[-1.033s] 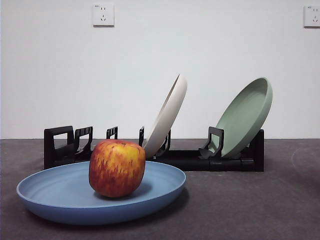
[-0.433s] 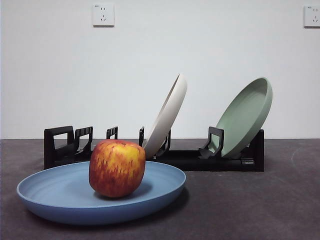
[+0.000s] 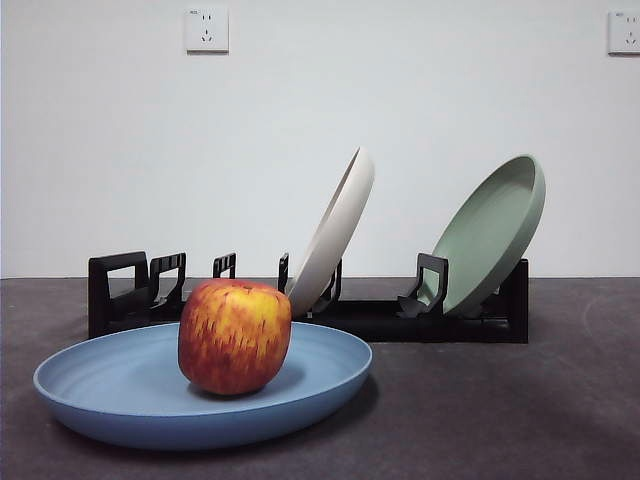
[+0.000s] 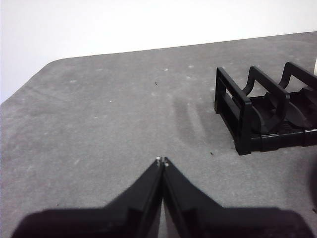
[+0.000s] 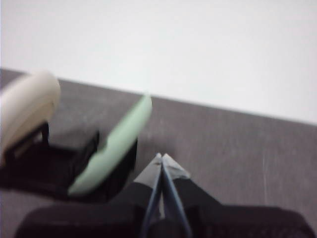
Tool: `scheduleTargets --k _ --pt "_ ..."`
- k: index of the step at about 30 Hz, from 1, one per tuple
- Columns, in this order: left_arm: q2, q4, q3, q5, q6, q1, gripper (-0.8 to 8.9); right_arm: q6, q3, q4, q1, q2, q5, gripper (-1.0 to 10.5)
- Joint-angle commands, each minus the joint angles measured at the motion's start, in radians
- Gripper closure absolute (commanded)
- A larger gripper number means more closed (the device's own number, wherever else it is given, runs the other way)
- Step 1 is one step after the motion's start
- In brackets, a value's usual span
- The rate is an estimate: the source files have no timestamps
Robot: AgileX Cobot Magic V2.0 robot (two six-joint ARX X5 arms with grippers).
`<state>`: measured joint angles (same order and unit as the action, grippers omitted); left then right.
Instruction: Take the blue plate from the plate rack,put the plate on the table,take the apple from the table,put the apple in the plate
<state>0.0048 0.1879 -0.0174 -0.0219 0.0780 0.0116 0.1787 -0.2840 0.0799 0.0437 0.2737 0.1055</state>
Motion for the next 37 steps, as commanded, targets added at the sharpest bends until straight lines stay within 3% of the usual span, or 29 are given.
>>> scheduleTargets --k 1,17,32,37 --pt "-0.003 -0.002 0.014 0.002 -0.006 0.003 8.17 -0.034 0.074 -0.023 -0.017 -0.04 0.0 9.5" --pt "-0.003 -0.003 0.014 0.002 -0.006 0.003 8.17 -0.107 0.278 0.004 -0.03 -0.275 -0.003 9.5" --pt "-0.003 -0.005 0.014 0.002 -0.006 0.003 8.17 -0.114 0.278 0.1 -0.029 -0.273 -0.003 9.5" --pt "-0.003 -0.005 0.014 0.002 -0.006 0.003 8.17 -0.172 0.278 0.097 -0.029 -0.273 -0.003 9.5"
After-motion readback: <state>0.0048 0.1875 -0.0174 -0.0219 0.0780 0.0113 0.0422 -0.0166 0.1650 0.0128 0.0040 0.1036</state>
